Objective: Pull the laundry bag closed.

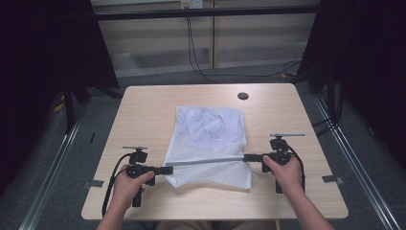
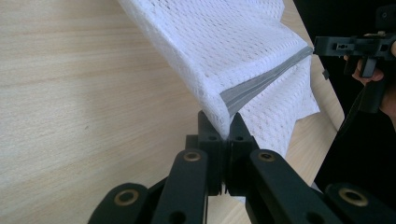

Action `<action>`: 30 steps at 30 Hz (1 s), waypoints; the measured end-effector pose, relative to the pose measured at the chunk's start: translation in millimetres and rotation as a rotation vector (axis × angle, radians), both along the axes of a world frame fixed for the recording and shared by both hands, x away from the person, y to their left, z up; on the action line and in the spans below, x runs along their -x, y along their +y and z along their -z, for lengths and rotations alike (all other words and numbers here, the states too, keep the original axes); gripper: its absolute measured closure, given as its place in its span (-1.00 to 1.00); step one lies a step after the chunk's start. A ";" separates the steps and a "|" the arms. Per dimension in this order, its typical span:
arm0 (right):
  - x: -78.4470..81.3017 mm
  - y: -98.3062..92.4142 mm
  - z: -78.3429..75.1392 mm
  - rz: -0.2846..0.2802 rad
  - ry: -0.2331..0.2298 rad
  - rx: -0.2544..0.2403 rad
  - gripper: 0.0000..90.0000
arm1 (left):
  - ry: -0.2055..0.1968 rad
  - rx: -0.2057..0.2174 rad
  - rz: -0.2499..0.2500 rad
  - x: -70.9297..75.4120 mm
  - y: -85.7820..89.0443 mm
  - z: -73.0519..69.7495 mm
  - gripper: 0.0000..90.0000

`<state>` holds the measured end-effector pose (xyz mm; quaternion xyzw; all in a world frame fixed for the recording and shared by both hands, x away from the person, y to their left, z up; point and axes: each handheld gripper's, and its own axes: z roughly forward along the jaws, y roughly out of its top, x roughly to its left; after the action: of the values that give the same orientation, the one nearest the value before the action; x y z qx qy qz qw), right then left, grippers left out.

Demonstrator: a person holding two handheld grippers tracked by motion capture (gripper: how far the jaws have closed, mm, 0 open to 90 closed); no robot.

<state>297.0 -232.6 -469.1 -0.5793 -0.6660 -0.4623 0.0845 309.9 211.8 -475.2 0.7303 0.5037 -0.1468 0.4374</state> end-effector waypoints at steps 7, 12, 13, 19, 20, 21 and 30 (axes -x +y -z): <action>1.0 -2.2 -1.2 0.009 -0.011 0.016 0.95 | 0.009 -0.003 -0.014 0.3 2.2 -0.1 0.96; 2.5 -8.3 -0.7 0.022 -0.011 0.005 0.95 | 0.011 0.001 -0.010 0.8 2.0 -0.1 0.96; 2.7 -8.7 -0.8 0.021 -0.011 0.009 0.95 | 0.013 -0.001 -0.013 1.1 1.1 -0.3 0.96; 3.3 -9.9 -0.3 0.027 -0.010 0.022 0.95 | 0.010 -0.016 0.000 1.3 1.3 -0.3 0.96; 3.4 -9.9 -0.1 0.026 -0.009 0.023 0.95 | 0.014 -0.011 -0.001 1.5 0.8 -0.2 0.96; 4.1 -10.1 0.0 0.035 -0.004 0.022 0.95 | 0.013 -0.016 0.002 1.4 0.5 -0.2 0.96; 6.9 -8.9 1.1 0.016 -0.041 0.040 0.94 | -0.004 0.006 0.025 2.4 -0.8 -2.5 0.85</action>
<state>290.0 -241.5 -470.2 -0.5767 -0.6720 -0.4613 0.0558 307.5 211.0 -472.6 0.7356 0.4930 -0.1524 0.4389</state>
